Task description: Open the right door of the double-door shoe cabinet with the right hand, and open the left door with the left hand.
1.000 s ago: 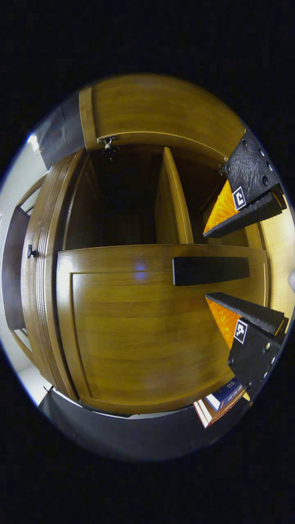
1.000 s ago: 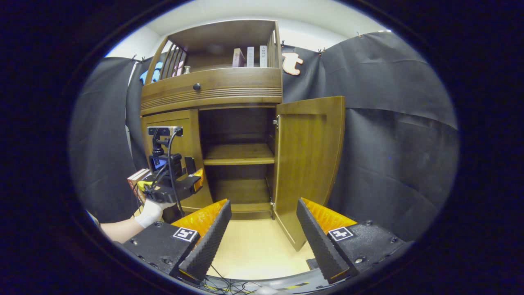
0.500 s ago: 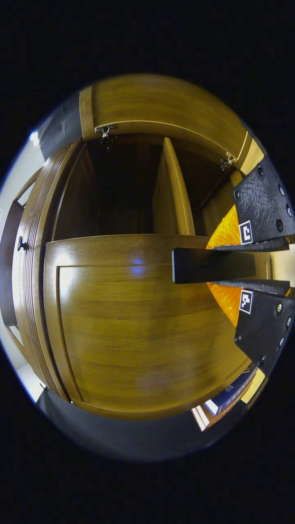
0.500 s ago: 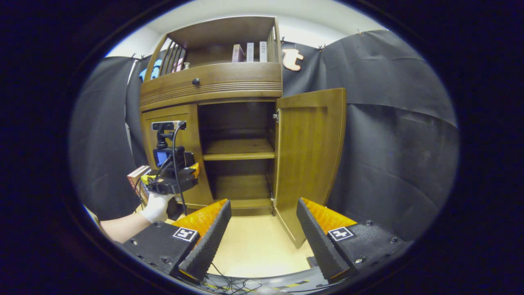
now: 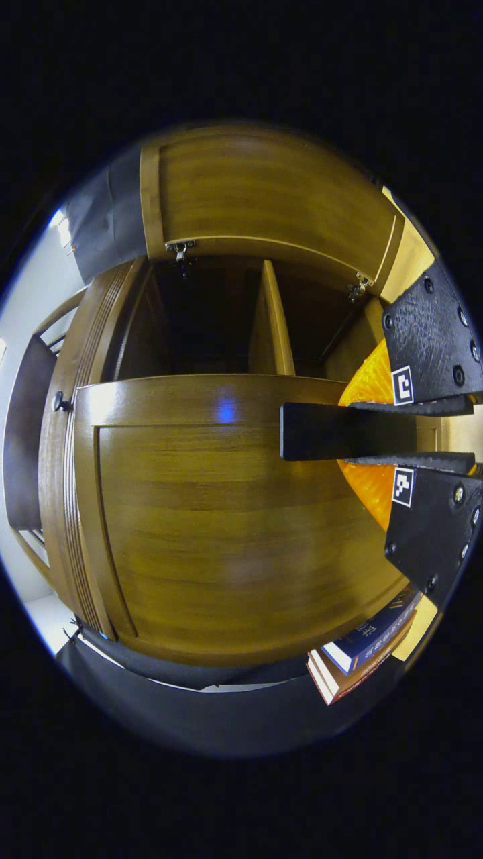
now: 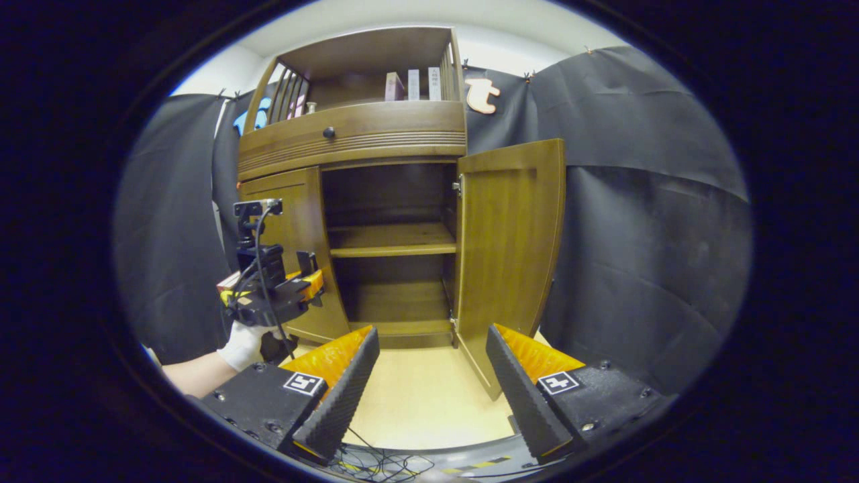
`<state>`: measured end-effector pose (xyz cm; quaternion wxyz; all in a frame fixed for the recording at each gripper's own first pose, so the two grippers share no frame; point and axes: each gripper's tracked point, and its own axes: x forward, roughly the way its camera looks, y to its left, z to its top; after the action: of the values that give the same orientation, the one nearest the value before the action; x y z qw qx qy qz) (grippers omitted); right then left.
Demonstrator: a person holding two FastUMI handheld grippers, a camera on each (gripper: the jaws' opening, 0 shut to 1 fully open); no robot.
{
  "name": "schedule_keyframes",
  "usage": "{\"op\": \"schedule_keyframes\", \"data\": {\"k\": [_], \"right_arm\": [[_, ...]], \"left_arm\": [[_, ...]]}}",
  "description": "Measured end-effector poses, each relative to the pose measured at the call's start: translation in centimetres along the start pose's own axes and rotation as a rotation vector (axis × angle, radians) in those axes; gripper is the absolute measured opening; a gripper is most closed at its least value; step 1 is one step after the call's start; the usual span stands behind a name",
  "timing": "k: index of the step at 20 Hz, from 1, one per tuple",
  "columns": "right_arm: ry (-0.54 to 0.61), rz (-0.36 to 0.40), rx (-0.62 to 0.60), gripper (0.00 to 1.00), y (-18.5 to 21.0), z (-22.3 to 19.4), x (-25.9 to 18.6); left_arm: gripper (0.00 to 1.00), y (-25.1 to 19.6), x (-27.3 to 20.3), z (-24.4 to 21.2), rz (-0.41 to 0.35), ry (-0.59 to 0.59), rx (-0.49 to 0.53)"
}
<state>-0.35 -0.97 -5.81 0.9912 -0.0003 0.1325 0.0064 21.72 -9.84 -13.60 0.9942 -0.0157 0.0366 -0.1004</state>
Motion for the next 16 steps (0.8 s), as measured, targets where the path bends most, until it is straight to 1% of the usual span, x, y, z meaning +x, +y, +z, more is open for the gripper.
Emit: {"op": "schedule_keyframes", "data": {"k": [5, 9, 12, 16], "right_arm": [[0.001, 0.034, -0.011, 1.0, 0.9, -0.5, -0.7], [0.004, 0.069, -0.019, 1.0, 2.0, -0.5, -0.7], [0.004, 0.094, -0.03, 1.0, 2.8, -0.4, -0.3], [0.015, 0.127, -0.027, 1.0, 4.1, -0.6, 0.3]], "left_arm": [[0.19, 1.3, -5.3, -0.1, -0.006, -0.024, 0.02], [0.19, 2.7, -8.2, -0.3, 0.026, -0.023, -0.022], [0.19, 4.2, -10.8, -0.6, 0.036, -0.025, -0.014], [0.19, 6.6, -13.7, -0.8, 0.063, -0.024, -0.028]]}}
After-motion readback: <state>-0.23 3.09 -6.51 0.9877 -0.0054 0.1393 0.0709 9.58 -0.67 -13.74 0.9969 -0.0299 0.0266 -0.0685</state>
